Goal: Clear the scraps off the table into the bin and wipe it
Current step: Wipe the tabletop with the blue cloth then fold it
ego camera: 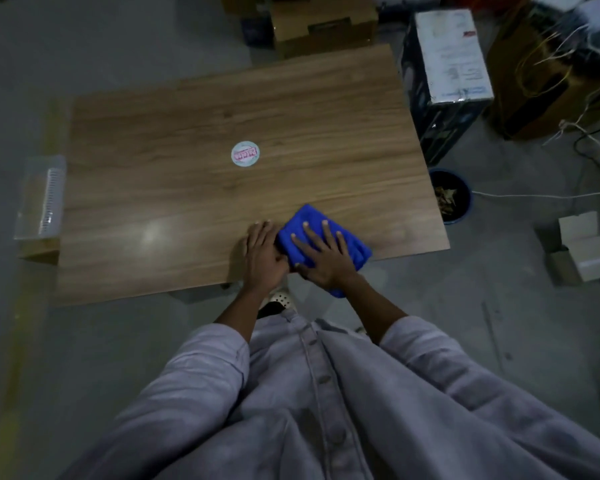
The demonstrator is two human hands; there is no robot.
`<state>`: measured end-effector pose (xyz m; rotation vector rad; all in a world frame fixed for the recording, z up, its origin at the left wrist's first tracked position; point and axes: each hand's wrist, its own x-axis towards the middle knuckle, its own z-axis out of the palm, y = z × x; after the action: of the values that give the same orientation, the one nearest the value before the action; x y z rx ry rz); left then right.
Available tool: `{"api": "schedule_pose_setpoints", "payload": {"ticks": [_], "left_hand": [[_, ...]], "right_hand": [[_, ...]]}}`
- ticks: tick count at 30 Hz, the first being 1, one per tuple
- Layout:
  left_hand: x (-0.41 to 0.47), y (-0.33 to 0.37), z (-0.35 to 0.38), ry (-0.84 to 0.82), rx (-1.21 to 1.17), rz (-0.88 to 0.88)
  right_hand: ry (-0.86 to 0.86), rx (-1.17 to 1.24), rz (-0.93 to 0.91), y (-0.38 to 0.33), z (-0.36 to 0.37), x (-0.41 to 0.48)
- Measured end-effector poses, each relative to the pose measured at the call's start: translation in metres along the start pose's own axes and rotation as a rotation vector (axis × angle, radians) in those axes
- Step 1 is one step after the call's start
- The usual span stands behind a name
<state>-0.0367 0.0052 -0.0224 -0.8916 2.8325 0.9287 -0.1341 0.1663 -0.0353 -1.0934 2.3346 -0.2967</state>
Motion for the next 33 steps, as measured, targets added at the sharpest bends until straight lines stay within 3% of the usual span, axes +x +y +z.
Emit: {"api": "schedule_pose_setpoints", "payload": {"ticks": [2,4,8,11,13,15,18,20,23,27,29,31,33], "left_hand": [[0.016,-0.013,-0.013,0.015,0.009,-0.003],[0.029,-0.02,-0.026,-0.002,0.031,0.015],[0.043,-0.024,-0.036,-0.126,0.07,0.043],[0.043,-0.024,-0.032,-0.193,0.088,0.101],[0.041,-0.021,-0.03,-0.213,0.099,0.111],[0.04,-0.02,-0.027,-0.183,0.111,0.134],[0.042,-0.024,-0.026,-0.171,0.094,0.17],[0.046,-0.028,-0.027,-0.195,0.106,0.194],[0.046,-0.035,-0.028,-0.229,0.149,0.222],[0.042,-0.037,-0.029,-0.218,0.17,0.233],[0.038,-0.031,-0.028,-0.202,0.226,0.285],[0.033,-0.022,-0.027,-0.188,0.317,0.467],[0.029,-0.011,-0.026,-0.207,0.397,0.677]], "right_hand": [[-0.009,-0.057,-0.056,0.001,-0.007,0.006],[0.072,-0.048,0.033,0.024,-0.015,0.0],[0.26,0.134,0.49,0.094,-0.041,-0.028],[0.384,0.249,0.768,0.065,-0.033,-0.014],[0.398,0.201,0.635,0.012,-0.007,0.007],[0.295,0.086,0.317,-0.032,0.02,0.017],[0.261,-0.037,0.023,-0.014,0.023,0.011],[0.297,-0.048,0.105,0.022,0.007,0.003],[0.358,0.103,0.43,0.073,-0.019,-0.016],[0.544,0.271,0.676,0.043,-0.014,-0.007],[0.542,0.243,0.458,-0.004,0.012,0.009],[0.417,0.143,0.089,-0.038,0.041,0.017],[0.312,0.057,-0.131,-0.033,0.043,0.021]]}}
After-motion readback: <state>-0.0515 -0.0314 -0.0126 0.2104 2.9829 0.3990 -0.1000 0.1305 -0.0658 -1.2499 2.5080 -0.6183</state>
